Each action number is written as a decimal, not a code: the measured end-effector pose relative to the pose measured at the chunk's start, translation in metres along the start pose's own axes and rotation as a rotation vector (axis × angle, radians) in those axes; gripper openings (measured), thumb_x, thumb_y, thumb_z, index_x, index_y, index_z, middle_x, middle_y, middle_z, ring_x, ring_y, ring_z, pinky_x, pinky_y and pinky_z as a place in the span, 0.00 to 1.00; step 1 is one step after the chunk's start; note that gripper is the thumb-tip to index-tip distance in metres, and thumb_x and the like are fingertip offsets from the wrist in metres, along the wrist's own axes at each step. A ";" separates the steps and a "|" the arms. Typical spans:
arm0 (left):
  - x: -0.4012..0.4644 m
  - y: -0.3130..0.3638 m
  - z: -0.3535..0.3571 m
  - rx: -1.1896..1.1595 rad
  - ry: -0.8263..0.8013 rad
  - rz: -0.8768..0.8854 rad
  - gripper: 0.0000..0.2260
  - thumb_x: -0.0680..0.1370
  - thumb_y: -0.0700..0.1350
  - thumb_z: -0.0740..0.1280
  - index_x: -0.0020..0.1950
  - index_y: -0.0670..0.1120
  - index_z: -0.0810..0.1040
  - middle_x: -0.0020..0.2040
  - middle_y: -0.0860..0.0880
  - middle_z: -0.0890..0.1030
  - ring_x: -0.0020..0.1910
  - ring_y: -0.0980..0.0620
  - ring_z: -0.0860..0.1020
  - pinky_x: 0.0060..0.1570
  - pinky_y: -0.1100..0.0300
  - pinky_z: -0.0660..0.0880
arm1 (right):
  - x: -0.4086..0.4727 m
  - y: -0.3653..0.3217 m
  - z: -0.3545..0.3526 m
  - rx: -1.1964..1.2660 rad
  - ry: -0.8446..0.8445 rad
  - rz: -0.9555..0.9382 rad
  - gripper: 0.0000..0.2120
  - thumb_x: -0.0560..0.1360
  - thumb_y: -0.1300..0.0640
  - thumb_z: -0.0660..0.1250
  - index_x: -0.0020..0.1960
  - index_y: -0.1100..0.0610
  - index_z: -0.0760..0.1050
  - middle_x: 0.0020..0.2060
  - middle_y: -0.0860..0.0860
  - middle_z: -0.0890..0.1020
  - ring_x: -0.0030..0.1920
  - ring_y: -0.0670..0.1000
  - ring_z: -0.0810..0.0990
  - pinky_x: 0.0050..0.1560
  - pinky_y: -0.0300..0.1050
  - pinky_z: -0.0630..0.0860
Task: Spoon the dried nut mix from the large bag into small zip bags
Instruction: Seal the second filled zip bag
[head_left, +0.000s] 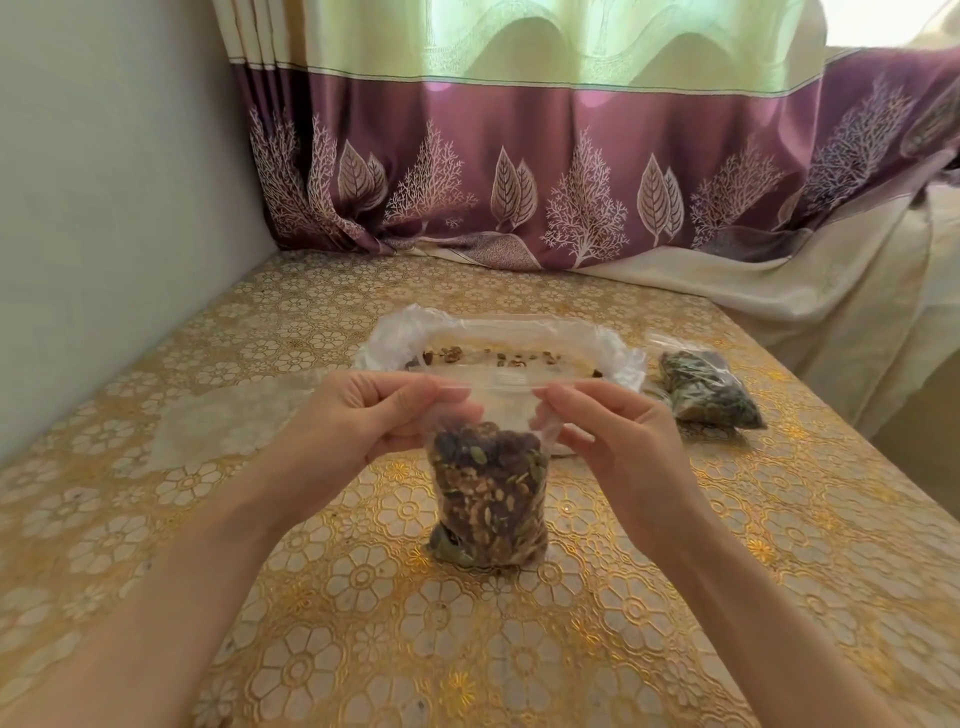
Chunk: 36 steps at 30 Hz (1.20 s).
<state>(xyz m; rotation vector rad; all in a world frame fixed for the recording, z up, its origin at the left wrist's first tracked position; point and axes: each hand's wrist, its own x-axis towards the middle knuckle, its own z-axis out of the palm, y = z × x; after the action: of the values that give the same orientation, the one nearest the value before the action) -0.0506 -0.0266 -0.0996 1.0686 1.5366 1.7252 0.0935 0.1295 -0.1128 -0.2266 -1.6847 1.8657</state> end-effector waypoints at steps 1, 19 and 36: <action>0.000 -0.001 0.001 0.018 0.018 0.015 0.12 0.67 0.51 0.69 0.45 0.48 0.85 0.45 0.44 0.85 0.47 0.49 0.83 0.41 0.65 0.79 | 0.000 0.000 0.000 -0.003 0.009 -0.008 0.13 0.60 0.47 0.73 0.39 0.54 0.85 0.33 0.52 0.83 0.38 0.48 0.80 0.44 0.38 0.76; -0.003 -0.004 0.020 0.331 0.290 0.231 0.09 0.69 0.54 0.67 0.39 0.51 0.83 0.36 0.52 0.85 0.37 0.33 0.80 0.41 0.34 0.76 | 0.001 0.008 0.004 -0.174 0.069 -0.108 0.06 0.68 0.51 0.70 0.40 0.53 0.82 0.32 0.49 0.82 0.34 0.45 0.78 0.42 0.39 0.76; -0.002 -0.006 0.024 0.312 0.197 0.314 0.07 0.70 0.46 0.68 0.43 0.42 0.80 0.37 0.50 0.85 0.38 0.56 0.83 0.37 0.70 0.76 | -0.001 0.006 0.008 -0.226 0.000 -0.196 0.04 0.71 0.55 0.69 0.38 0.48 0.78 0.31 0.45 0.78 0.35 0.44 0.77 0.41 0.37 0.75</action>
<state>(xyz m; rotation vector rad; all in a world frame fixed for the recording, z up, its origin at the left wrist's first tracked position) -0.0293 -0.0145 -0.1056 1.3918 1.8892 1.8833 0.0882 0.1223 -0.1177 -0.1461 -1.8468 1.5348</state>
